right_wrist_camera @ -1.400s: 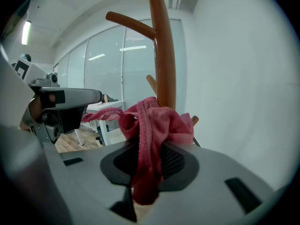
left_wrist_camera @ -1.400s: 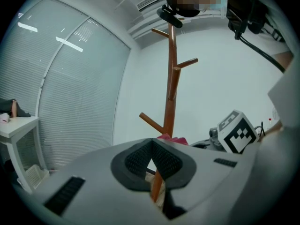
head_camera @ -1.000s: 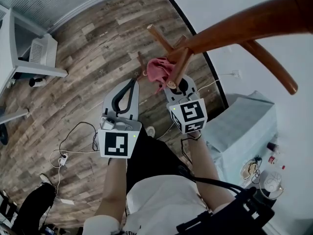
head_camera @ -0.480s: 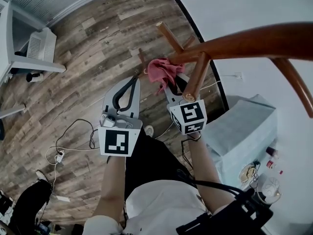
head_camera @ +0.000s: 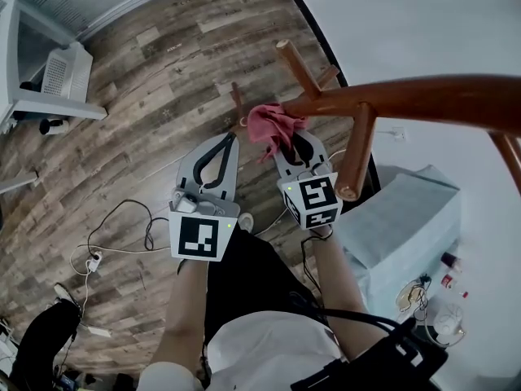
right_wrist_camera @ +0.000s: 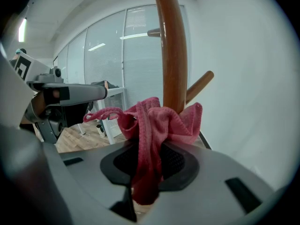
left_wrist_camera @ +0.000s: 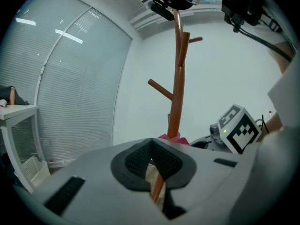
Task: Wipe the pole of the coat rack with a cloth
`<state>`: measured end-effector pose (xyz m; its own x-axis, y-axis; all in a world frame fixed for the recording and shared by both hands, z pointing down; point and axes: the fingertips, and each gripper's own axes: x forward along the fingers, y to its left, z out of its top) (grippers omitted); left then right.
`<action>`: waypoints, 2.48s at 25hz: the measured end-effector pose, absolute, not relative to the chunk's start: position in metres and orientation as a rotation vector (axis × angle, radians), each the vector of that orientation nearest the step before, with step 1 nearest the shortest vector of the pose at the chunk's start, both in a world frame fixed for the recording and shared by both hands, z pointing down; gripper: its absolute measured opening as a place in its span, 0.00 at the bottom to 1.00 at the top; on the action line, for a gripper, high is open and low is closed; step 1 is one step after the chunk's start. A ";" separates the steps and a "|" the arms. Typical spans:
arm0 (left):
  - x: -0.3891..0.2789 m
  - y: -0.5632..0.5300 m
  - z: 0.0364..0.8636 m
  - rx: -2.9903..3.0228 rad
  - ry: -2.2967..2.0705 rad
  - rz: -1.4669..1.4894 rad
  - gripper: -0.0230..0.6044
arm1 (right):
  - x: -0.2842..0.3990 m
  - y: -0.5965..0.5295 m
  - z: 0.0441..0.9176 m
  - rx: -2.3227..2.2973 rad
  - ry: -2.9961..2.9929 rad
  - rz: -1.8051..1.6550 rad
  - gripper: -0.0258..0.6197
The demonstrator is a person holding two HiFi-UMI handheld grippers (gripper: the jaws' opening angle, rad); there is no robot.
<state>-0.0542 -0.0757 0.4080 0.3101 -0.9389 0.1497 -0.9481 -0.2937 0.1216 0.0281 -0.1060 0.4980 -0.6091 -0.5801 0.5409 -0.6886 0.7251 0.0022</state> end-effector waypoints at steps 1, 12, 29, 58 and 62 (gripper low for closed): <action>-0.053 -0.076 0.410 2.407 -1.735 0.095 0.06 | 0.028 -0.107 0.499 0.961 -2.409 0.278 0.20; -0.049 -0.080 0.432 2.542 -1.680 0.262 0.06 | 0.027 -0.109 0.523 0.958 -2.375 0.278 0.20; -0.045 -0.086 0.469 2.537 -1.601 0.274 0.06 | 0.018 -0.111 0.558 0.939 -2.337 0.239 0.20; -0.042 -0.089 0.529 2.463 -1.558 0.291 0.06 | 0.014 -0.109 0.626 0.852 -2.278 0.307 0.20; -0.043 -0.088 0.535 2.450 -1.559 0.295 0.06 | 0.015 -0.107 0.634 0.843 -2.266 0.315 0.20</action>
